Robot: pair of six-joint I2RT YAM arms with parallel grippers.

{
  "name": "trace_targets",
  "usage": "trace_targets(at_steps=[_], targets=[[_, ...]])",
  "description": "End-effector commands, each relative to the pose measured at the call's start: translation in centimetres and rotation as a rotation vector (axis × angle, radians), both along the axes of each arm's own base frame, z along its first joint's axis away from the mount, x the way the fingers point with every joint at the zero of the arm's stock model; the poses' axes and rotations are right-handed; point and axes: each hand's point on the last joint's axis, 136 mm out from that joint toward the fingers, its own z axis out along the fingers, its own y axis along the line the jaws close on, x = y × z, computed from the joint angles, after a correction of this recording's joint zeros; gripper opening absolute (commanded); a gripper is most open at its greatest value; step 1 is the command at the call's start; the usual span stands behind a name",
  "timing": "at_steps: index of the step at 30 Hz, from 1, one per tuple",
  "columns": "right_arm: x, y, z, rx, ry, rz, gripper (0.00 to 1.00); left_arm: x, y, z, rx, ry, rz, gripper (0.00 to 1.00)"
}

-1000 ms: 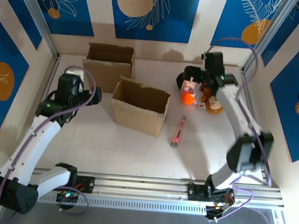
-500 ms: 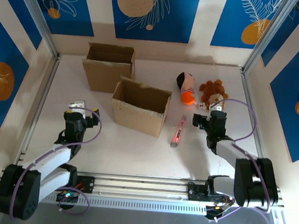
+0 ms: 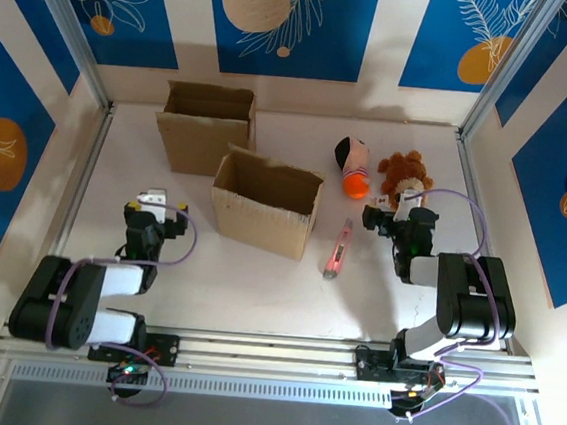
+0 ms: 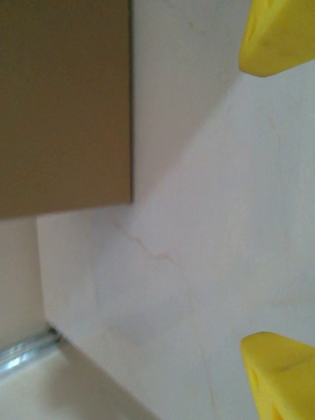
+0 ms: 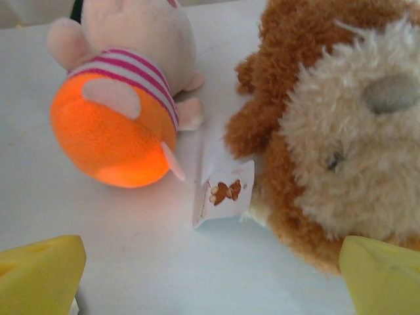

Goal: Unpack the express box

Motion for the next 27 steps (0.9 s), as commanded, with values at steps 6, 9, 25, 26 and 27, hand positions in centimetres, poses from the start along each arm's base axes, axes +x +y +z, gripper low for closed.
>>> trace_targets(at_steps=[6,9,25,26,27], targets=[[0.6,0.8,1.4,0.034,-0.039,0.045,0.99,4.6,-1.2,0.6,-0.005,-0.039,-0.078,1.00],[0.7,0.8,1.4,0.025,-0.040,0.040,0.99,4.8,-0.2,0.3,-0.010,-0.008,-0.019,1.00],[0.7,1.0,1.4,0.001,-0.040,0.034,0.99,5.4,-2.3,-0.1,-0.026,0.026,-0.161,1.00],[0.7,1.0,1.4,0.001,-0.039,0.033,0.99,5.4,-2.2,0.0,-0.025,0.025,-0.160,1.00],[0.7,1.0,1.4,0.000,-0.041,0.033,0.99,5.3,-2.3,-0.1,-0.025,0.025,-0.161,1.00]])
